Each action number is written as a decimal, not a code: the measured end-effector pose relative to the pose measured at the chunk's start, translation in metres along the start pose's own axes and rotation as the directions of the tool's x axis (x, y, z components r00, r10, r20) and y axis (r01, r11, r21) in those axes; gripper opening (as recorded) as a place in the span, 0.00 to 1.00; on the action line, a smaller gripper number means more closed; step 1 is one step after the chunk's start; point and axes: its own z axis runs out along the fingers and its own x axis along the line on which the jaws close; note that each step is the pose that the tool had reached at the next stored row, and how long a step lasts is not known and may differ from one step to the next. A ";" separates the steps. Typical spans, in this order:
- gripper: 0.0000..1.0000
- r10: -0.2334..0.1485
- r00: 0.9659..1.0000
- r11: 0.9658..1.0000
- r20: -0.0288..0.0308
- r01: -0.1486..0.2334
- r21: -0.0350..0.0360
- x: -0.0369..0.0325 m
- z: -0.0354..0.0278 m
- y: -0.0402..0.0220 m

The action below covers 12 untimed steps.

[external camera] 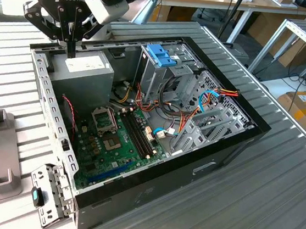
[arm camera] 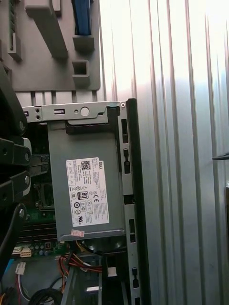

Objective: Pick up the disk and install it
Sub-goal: 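Reach for the disk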

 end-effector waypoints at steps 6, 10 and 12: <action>0.11 0.000 1.000 1.000 0.000 0.000 0.000 0.0016 0.0000 -0.0001; 0.11 0.000 1.000 1.000 0.000 0.000 0.000 0.0030 -0.0001 -0.0002; 0.11 0.000 1.000 1.000 0.000 0.000 0.000 0.0037 -0.0001 -0.0003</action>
